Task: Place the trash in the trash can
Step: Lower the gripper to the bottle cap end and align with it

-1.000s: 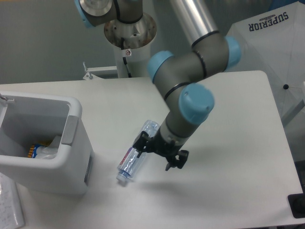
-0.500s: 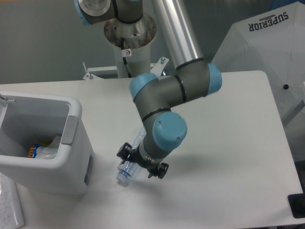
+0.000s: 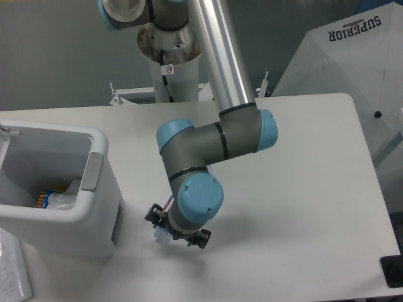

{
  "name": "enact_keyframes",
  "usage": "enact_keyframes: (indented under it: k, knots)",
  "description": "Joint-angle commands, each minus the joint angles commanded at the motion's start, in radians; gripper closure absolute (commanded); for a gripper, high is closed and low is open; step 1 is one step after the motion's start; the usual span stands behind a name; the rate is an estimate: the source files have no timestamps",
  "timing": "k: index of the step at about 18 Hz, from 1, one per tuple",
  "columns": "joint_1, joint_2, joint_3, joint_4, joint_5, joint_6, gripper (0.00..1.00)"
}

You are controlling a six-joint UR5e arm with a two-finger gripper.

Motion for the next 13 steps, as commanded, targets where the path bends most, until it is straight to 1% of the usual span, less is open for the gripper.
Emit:
enact_keyframes:
  k: [3,8,10,11,13]
  knots:
    - [-0.018,-0.023,0.002,0.003,0.011,-0.003,0.00]
    - [-0.038,-0.037,-0.005,0.000,0.035,-0.014,0.00]
    - [-0.041,-0.045,-0.002,0.000,0.038,-0.050,0.01]
    - [-0.043,-0.045,0.002,0.000,0.038,-0.063,0.05]
    - [-0.043,-0.045,0.000,0.000,0.041,-0.063,0.22]
